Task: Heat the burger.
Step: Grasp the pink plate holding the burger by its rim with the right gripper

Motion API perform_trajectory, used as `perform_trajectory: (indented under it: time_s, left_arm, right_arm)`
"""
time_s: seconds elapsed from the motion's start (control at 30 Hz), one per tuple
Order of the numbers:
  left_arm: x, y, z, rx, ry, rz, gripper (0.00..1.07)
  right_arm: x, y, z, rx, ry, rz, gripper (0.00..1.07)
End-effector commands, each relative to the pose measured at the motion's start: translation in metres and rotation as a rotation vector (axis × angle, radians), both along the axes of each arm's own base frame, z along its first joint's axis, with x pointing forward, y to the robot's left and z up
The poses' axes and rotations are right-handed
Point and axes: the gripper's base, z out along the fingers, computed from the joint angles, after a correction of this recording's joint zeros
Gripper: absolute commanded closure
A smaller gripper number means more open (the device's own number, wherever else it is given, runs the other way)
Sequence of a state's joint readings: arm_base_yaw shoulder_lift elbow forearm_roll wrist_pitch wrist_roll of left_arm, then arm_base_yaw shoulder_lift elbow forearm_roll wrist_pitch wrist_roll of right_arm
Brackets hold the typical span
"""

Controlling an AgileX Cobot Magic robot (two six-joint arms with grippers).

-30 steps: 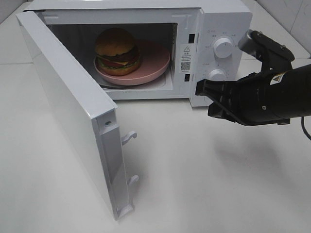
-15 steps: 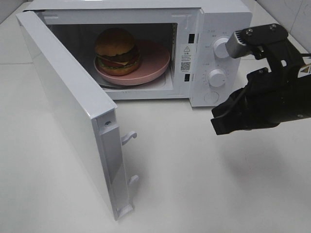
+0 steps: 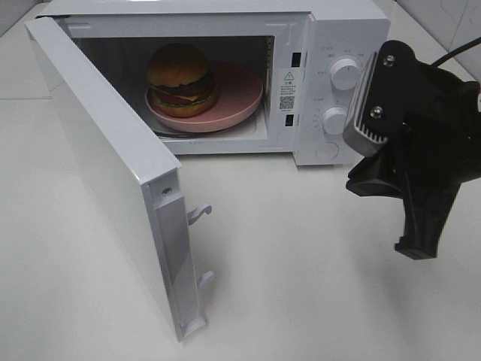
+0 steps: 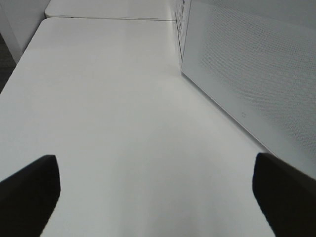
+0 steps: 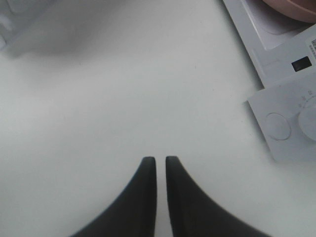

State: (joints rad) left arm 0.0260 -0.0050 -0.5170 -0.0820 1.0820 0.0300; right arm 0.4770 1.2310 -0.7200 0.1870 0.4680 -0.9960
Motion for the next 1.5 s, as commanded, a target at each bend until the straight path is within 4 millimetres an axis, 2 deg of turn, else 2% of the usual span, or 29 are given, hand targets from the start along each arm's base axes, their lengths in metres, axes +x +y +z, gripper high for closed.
perform_trajectory:
  time_s: [0.03, 0.1, 0.23, 0.3, 0.47, 0.67, 0.73, 0.77, 0.8, 0.83, 0.9, 0.93, 1.0, 1.03, 1.1, 1.5]
  left_arm:
    - [0.000, -0.001, 0.001, -0.005, -0.015, -0.003, 0.09]
    - [0.000, -0.001, 0.001, -0.005, -0.015, -0.003, 0.09]
    - [0.000, -0.001, 0.001, -0.005, -0.015, -0.003, 0.09]
    - [0.000, -0.001, 0.001, -0.005, -0.015, -0.003, 0.09]
    - [0.000, -0.001, 0.001, -0.005, -0.015, -0.003, 0.09]
    - [0.000, -0.001, 0.001, -0.005, -0.015, -0.003, 0.09]
    - [0.000, -0.001, 0.001, -0.005, -0.015, -0.003, 0.09]
    - [0.000, -0.001, 0.001, -0.005, -0.015, -0.003, 0.09]
    - [0.000, -0.001, 0.001, -0.005, -0.015, -0.003, 0.09]
    - [0.000, -0.001, 0.001, -0.005, -0.015, -0.003, 0.09]
    - [0.000, -0.001, 0.001, -0.005, -0.015, -0.003, 0.09]
    - [0.000, -0.001, 0.001, -0.005, -0.015, -0.003, 0.09]
    - [0.000, -0.001, 0.001, -0.005, -0.015, -0.003, 0.09]
    - [0.000, -0.001, 0.001, -0.005, -0.015, -0.003, 0.09]
    - [0.000, -0.001, 0.001, -0.005, -0.015, -0.003, 0.09]
    - [0.000, -0.001, 0.001, -0.005, -0.015, -0.003, 0.09]
  right_arm:
    - [-0.001, -0.005, 0.005, -0.116, -0.024, 0.084, 1.01]
    - [0.001, -0.010, 0.009, -0.228, -0.042, 0.163, 1.01]
    - [0.002, -0.013, 0.012, -0.311, -0.070, 0.231, 1.00]
    - [0.004, -0.017, 0.014, -0.404, -0.106, 0.324, 1.00]
    - [0.005, -0.019, 0.014, -0.469, -0.134, 0.391, 0.99]
    - [0.005, -0.019, 0.014, -0.473, -0.136, 0.388, 0.96]
    - [0.005, -0.019, 0.014, -0.441, -0.121, 0.331, 0.81]
    - [0.005, -0.019, 0.014, -0.441, -0.121, 0.331, 0.81]
    - [0.005, -0.019, 0.014, -0.430, -0.118, 0.310, 0.74]
    - [0.005, -0.019, 0.014, -0.430, -0.118, 0.310, 0.74]
    - [0.006, -0.019, 0.015, -0.396, -0.105, 0.240, 0.41]
    - [0.006, -0.019, 0.015, -0.396, -0.105, 0.240, 0.41]
    - [0.006, -0.019, 0.015, -0.389, -0.105, 0.225, 0.19]
    - [0.006, -0.019, 0.015, -0.389, -0.105, 0.225, 0.19]
    - [0.007, -0.019, 0.015, -0.386, -0.112, 0.220, 0.10]
    - [0.012, -0.017, 0.014, -0.395, -0.150, 0.230, 0.13]
